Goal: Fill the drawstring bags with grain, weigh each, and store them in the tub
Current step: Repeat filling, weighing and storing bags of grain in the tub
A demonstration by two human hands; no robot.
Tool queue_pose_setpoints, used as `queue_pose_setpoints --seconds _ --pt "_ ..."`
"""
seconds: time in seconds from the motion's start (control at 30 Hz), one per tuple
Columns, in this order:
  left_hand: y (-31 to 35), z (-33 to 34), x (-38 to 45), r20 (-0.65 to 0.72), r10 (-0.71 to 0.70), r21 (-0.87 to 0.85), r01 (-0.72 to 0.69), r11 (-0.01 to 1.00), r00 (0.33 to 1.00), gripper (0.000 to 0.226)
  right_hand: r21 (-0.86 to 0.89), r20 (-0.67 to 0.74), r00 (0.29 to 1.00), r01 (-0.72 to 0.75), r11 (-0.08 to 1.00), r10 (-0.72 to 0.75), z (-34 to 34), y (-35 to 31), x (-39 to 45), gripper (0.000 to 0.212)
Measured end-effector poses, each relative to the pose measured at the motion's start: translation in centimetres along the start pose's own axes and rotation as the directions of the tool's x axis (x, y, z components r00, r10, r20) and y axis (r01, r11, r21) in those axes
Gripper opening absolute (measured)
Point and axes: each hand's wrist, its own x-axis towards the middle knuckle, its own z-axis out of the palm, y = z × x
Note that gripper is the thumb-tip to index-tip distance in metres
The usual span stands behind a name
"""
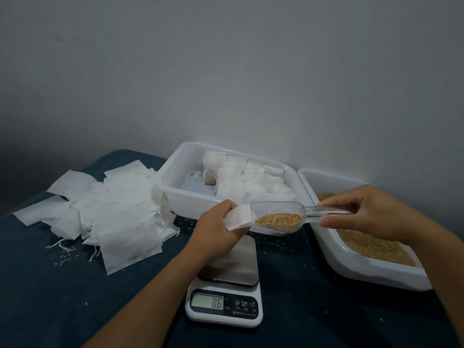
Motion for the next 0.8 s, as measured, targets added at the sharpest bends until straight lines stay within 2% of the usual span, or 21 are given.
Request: queue_pose_setpoints --seconds 0.13,0.33,0.6,0.8 --pt "0.2 0.1 -0.2 0.058 0.072 0.067 -0.075 0.995 0.996 0.030 -0.085 0.031 0.999 -0.012 0.996 0.014 -0.9 -1.3 0.4 0.037" --pt "0.3 0.4 -0.3 0.134 0.100 0.082 -0.111 0.990 0.986 0.033 -0.208 0.105 0.994 -0.021 0.978 0.043 -2.5 -3.4 0.8 0.037" --pt "0.6 0.4 -0.5 0.130 0.092 0.036 -0.097 0.995 0.987 0.022 -0.254 0.158 0.985 -0.026 0.967 0.068 -3.3 -5.4 1.3 0.033" --pt "0.6 0.5 -0.6 0.134 0.076 -0.004 -0.076 0.997 0.988 0.023 -0.277 0.155 0.985 -0.034 0.960 0.080 -3.3 -6.3 1.1 0.034"
